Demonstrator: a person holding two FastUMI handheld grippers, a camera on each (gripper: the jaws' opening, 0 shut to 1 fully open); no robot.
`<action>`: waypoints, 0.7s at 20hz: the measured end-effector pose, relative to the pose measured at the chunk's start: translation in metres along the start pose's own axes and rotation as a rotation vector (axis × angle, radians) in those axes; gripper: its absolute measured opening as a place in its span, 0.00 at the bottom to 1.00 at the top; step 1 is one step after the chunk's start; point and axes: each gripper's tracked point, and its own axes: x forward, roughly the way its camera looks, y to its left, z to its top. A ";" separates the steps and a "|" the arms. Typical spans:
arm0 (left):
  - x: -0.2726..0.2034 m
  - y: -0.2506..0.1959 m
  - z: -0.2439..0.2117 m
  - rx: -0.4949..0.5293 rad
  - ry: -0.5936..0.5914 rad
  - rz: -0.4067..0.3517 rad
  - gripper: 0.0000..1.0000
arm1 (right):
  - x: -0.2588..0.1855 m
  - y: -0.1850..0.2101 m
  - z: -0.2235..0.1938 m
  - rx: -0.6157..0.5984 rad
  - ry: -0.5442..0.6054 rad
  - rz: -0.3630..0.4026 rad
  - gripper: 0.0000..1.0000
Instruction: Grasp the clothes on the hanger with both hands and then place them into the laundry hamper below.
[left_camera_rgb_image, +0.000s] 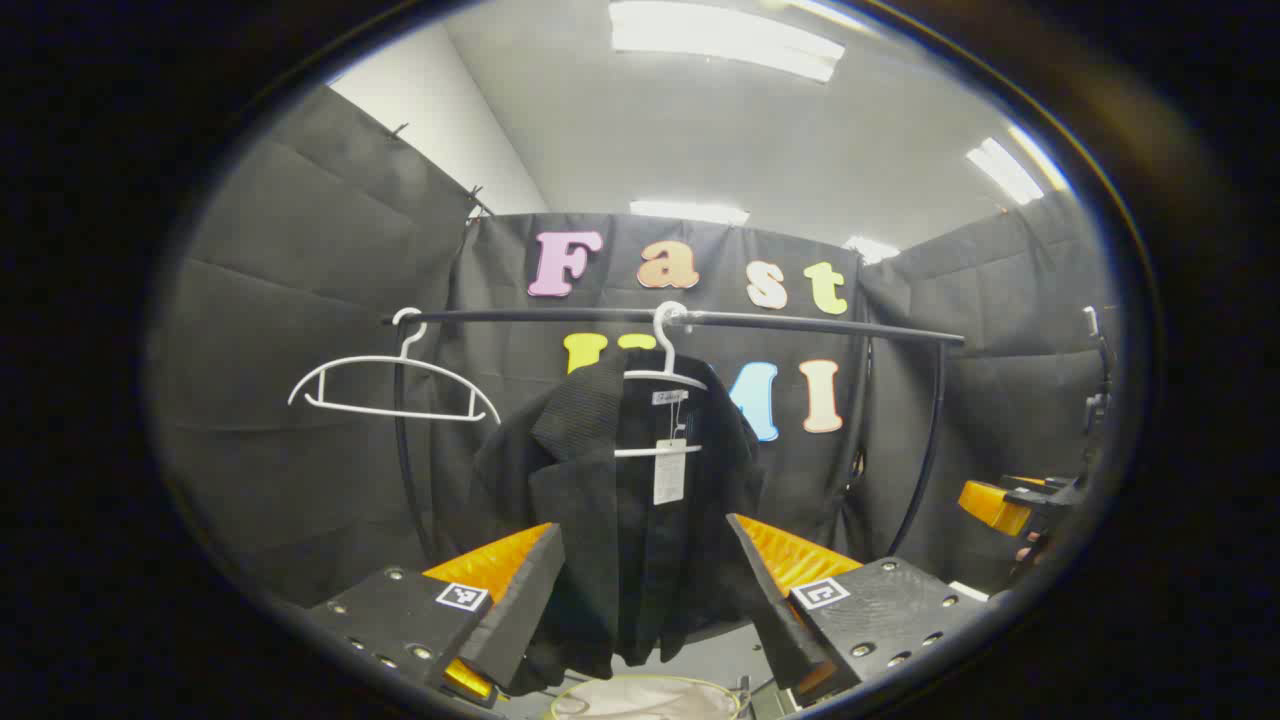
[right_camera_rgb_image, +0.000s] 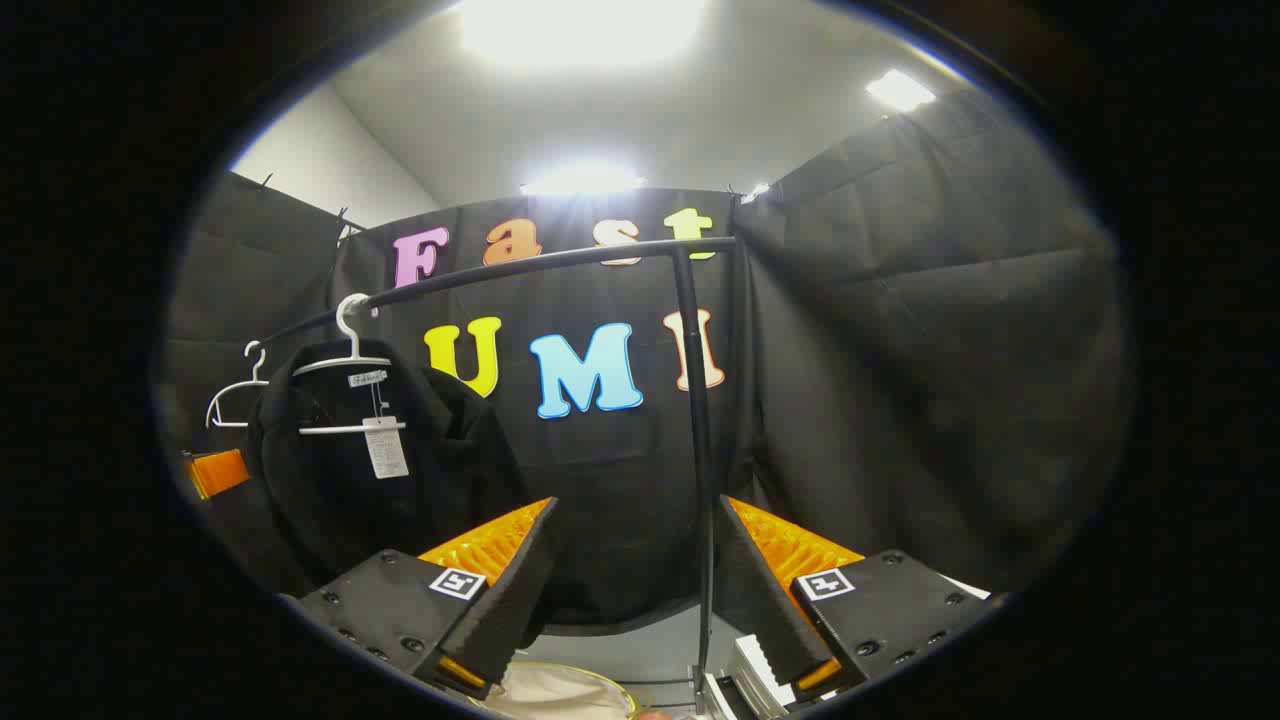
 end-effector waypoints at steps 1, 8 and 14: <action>-0.001 0.000 -0.001 0.010 0.006 0.005 0.94 | -0.001 -0.002 -0.001 -0.007 0.003 -0.008 0.97; -0.010 -0.009 -0.003 0.015 0.006 -0.003 0.94 | -0.007 0.004 -0.005 -0.013 0.013 0.015 0.96; -0.019 -0.001 -0.014 0.009 0.026 0.016 0.94 | -0.011 0.009 -0.014 -0.027 0.036 0.019 0.97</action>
